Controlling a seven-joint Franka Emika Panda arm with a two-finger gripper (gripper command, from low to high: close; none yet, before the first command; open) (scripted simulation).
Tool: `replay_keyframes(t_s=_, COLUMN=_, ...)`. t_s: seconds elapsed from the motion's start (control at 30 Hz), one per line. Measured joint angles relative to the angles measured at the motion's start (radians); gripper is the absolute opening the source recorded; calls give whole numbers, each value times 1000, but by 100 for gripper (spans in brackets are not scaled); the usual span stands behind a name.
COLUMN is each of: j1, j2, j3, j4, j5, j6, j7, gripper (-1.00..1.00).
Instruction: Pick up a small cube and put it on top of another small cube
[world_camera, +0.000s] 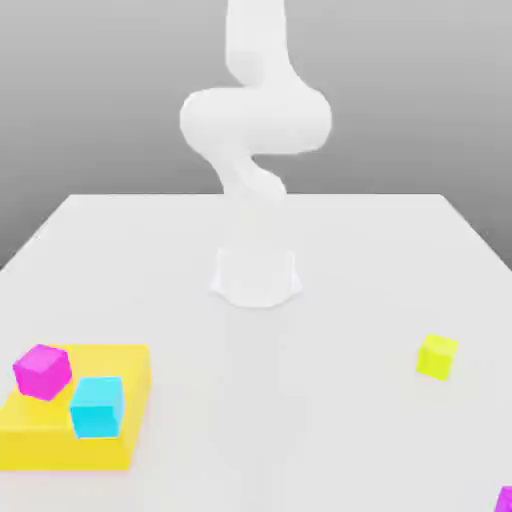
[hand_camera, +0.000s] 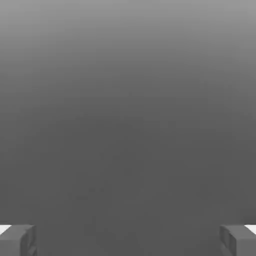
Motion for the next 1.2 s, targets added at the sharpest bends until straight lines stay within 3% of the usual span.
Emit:
replay_keyframes(t_s=0.7, j1=486, j2=461, j3=-14, j4=-278, j5=-10, j6=303, j7=-916, gripper=0)
replay_keyframes(t_s=1.2, j1=741, j2=793, j3=73, j4=-467, j5=-2, j6=525, j7=-1557, gripper=0)
